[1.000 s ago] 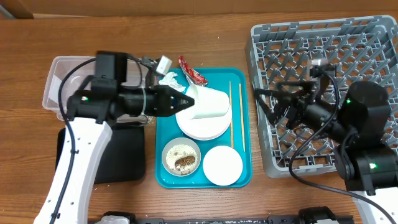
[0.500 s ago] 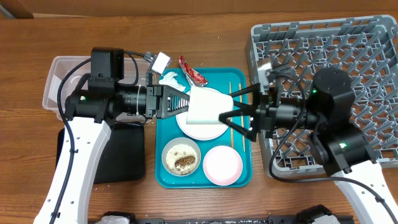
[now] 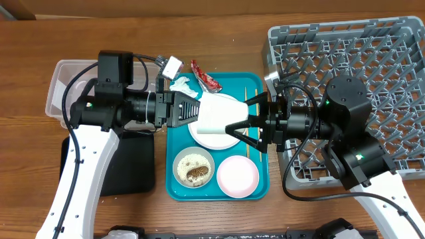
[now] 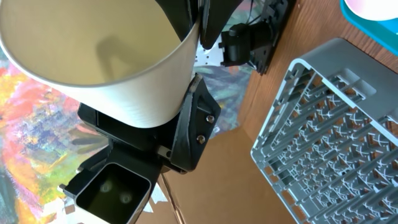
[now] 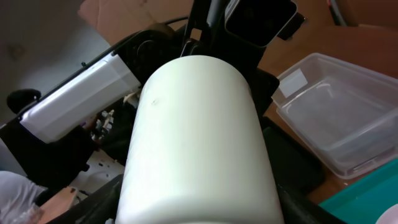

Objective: Sort waste into correct bins and load items into the dishwasher
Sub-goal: 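Pass the white cup from the left gripper to the right gripper, then lower the white cup upright into the grey rack with the right gripper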

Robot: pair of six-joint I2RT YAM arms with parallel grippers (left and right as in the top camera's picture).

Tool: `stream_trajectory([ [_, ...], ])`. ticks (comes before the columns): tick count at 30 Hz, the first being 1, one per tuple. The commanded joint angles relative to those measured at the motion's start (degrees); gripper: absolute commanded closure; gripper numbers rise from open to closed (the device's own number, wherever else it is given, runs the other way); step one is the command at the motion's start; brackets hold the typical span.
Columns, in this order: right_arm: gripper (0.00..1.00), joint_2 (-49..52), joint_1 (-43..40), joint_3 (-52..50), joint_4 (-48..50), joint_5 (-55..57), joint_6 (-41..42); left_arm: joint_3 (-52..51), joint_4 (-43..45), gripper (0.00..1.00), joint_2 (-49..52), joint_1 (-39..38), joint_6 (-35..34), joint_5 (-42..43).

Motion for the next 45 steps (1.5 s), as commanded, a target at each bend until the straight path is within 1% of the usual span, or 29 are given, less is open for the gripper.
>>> stream_trajectory([
  [1, 0.38, -0.22, 1.18, 1.09, 0.98, -0.09, -0.22, 0.63, 0.0, 0.78, -0.02, -1.97, 0.98, -2.1],
  [2, 0.38, -0.24, 1.16, 1.09, 0.79, 0.66, -0.26, 0.63, 0.0, 0.53, -0.02, -1.97, 0.98, -2.1],
  [3, 0.38, -0.28, 1.05, 1.09, 0.44, 1.57, -0.63, 0.63, 0.0, 0.31, -0.02, -1.95, 0.94, -2.1],
  [4, 0.38, -0.31, 0.85, 1.09, -0.2, 2.62, -1.31, 0.63, 0.02, 0.0, -0.02, -1.75, 0.94, -2.12],
  [6, 0.38, -0.68, 0.11, 1.09, -2.54, 5.05, -3.3, 0.63, 0.22, 0.0, -0.02, -0.66, 0.96, -2.08],
  [10, 0.38, -2.95, -2.56, 1.09, -10.51, 14.19, -6.27, 0.63, 0.59, 0.0, -0.02, 3.28, 0.74, -2.08],
  [17, 0.4, -10.6, -10.43, 1.09, -25.99, 34.56, -6.38, 0.63, 0.57, 0.0, -0.02, 10.4, 0.7, -2.08],
  [21, 0.4, -14.01, -13.92, 1.11, -38.34, 49.77, -3.13, 0.63, 0.59, 0.0, -0.02, 11.87, -0.35, -2.08],
  [25, 0.4, -13.9, -15.28, 1.09, -50.66, 66.16, 4.44, 0.63, 0.61, 0.0, -0.02, 11.91, -0.31, -2.45],
  [28, 0.4, -12.61, -15.34, 1.09, -55.8, 72.87, 7.37, 0.63, 0.61, 0.0, -0.02, 11.91, -0.31, -4.07],
  [32, 0.39, -10.16, -15.34, 1.09, -58.69, 72.19, 8.59, 0.63, 0.57, 0.0, -0.02, 11.91, -0.33, -5.4],
  [34, 0.39, -8.07, -15.34, 1.09, -59.89, 69.13, 8.61, 0.63, 0.37, 0.0, -0.02, 11.91, -0.31, -5.42],
  [38, 0.4, -1.84, -15.34, 1.09, -60.48, 61.96, 5.68, 0.63, 0.37, 0.0, -0.02, 11.91, -0.33, -6.12],
  [45, 0.39, 7.61, -15.34, 1.09, -59.84, 61.29, 3.98, 0.63, -0.22, 0.0, -0.02, 11.89, -0.31, -6.45],
])
